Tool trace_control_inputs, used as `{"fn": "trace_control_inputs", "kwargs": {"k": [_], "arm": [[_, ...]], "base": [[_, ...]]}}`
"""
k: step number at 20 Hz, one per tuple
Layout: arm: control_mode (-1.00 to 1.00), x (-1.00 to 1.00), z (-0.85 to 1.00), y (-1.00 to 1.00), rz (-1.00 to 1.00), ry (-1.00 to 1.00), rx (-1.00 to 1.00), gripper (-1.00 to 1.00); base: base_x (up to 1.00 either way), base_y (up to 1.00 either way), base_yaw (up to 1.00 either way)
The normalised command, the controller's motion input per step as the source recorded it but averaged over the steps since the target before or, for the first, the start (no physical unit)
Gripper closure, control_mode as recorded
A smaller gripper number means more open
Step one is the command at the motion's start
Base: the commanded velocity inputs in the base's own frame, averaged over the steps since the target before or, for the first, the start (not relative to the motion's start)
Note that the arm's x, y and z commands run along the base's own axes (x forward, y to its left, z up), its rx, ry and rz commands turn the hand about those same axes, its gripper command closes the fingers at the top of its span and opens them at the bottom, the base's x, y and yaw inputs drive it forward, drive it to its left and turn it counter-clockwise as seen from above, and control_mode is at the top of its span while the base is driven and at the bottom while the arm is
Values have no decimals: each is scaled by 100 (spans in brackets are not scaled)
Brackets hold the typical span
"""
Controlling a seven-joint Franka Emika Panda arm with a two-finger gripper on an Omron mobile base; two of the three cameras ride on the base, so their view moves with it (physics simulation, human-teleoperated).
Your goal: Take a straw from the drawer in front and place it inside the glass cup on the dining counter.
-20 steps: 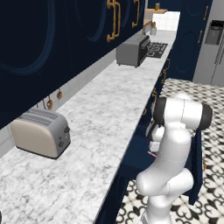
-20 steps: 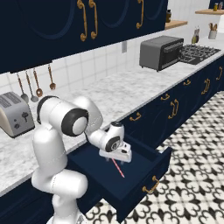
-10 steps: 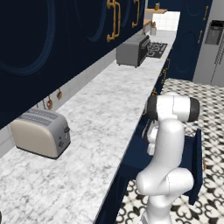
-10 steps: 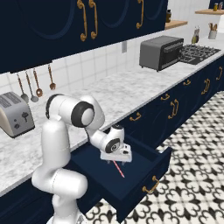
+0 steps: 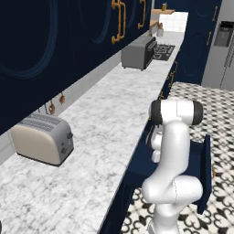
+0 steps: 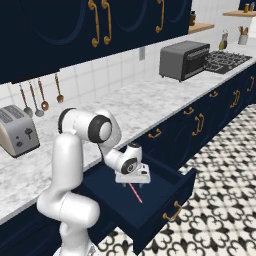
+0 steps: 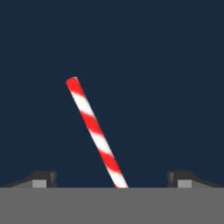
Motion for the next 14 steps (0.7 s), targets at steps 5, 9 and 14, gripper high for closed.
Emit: {"fn": "trace_control_inputs", "kwargs": {"k": [5, 9, 14], "arm": [[-100, 14, -25, 2, 4, 0, 0, -100], [-100, 16, -31, 0, 3, 0, 0, -100], [-100, 10, -31, 0, 3, 0, 0, 100]], "base": [[0, 0, 0], [0, 0, 0], [0, 0, 0]]}}
